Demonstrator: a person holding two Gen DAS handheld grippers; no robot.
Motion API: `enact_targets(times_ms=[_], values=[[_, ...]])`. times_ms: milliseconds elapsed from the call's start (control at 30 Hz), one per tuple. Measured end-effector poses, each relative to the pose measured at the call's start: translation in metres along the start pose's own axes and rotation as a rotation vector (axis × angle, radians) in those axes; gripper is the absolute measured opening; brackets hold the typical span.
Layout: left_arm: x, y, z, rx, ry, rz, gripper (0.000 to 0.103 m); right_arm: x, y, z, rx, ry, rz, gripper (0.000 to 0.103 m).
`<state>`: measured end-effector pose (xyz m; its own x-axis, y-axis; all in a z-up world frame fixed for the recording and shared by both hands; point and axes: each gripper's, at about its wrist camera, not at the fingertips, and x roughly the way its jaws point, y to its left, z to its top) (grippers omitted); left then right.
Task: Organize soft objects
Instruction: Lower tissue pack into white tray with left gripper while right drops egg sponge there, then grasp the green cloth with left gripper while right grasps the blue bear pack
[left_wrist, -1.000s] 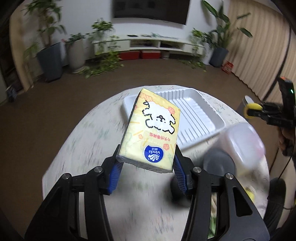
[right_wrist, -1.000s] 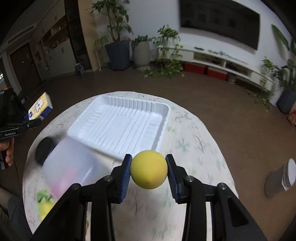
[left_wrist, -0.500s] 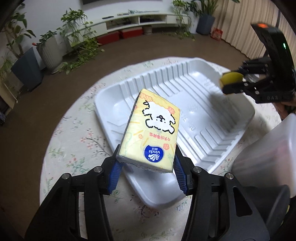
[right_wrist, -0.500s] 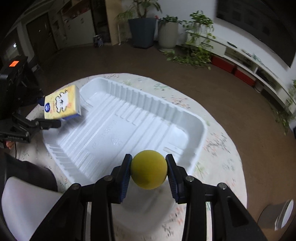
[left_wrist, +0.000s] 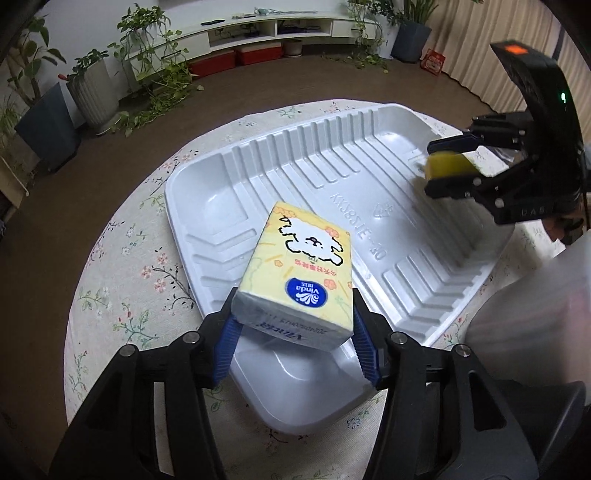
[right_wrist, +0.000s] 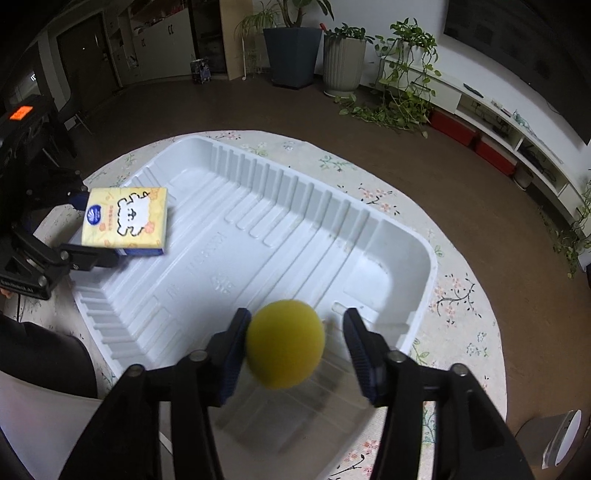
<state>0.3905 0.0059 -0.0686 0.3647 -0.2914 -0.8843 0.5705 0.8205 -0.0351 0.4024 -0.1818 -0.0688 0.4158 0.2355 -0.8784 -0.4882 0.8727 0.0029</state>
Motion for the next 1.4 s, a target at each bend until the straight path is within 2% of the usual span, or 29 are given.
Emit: enact_targets(times_ms=[133, 233, 400, 600, 700, 767, 900, 967, 1033, 1133, 1300, 1400], values=[[-0.009, 0.006, 0.0, -0.027, -0.026, -0.018, 0.053, -0.006, -0.005, -0.001, 0.018, -0.034, -0.001, 0.071], [-0.017, 0.009, -0.001, -0.031, -0.048, -0.028, 0.057, -0.013, -0.011, 0.0, 0.037, -0.065, 0.006, 0.071], [-0.028, 0.017, -0.007, -0.053, -0.07, -0.022, 0.057, -0.029, -0.02, -0.007, 0.069, -0.097, 0.008, 0.071], [-0.073, 0.025, -0.036, -0.134, -0.157, -0.025, 0.058, -0.066, -0.027, -0.034, 0.145, -0.148, 0.007, 0.071], [-0.102, 0.018, -0.068, -0.18, -0.21, -0.038, 0.066, -0.103, -0.023, -0.061, 0.197, -0.196, -0.003, 0.072], [-0.12, 0.005, -0.096, -0.203, -0.23, -0.048, 0.07, -0.125, -0.012, -0.08, 0.208, -0.221, -0.01, 0.075], [-0.147, -0.033, -0.146, -0.219, -0.228, -0.057, 0.07, -0.173, 0.032, -0.133, 0.188, -0.28, -0.014, 0.083], [-0.162, -0.056, -0.173, -0.236, -0.237, -0.075, 0.076, -0.19, 0.058, -0.16, 0.18, -0.293, 0.012, 0.088], [-0.174, -0.08, -0.196, -0.254, -0.256, -0.096, 0.077, -0.199, 0.079, -0.178, 0.173, -0.293, 0.03, 0.092], [-0.181, -0.113, -0.227, -0.278, -0.251, -0.12, 0.082, -0.208, 0.117, -0.213, 0.183, -0.289, 0.064, 0.093], [-0.166, -0.178, -0.253, -0.211, -0.195, -0.056, 0.083, -0.205, 0.167, -0.254, 0.199, -0.264, 0.094, 0.098], [-0.155, -0.198, -0.259, -0.183, -0.185, 0.021, 0.083, -0.195, 0.19, -0.27, 0.182, -0.244, 0.078, 0.101]])
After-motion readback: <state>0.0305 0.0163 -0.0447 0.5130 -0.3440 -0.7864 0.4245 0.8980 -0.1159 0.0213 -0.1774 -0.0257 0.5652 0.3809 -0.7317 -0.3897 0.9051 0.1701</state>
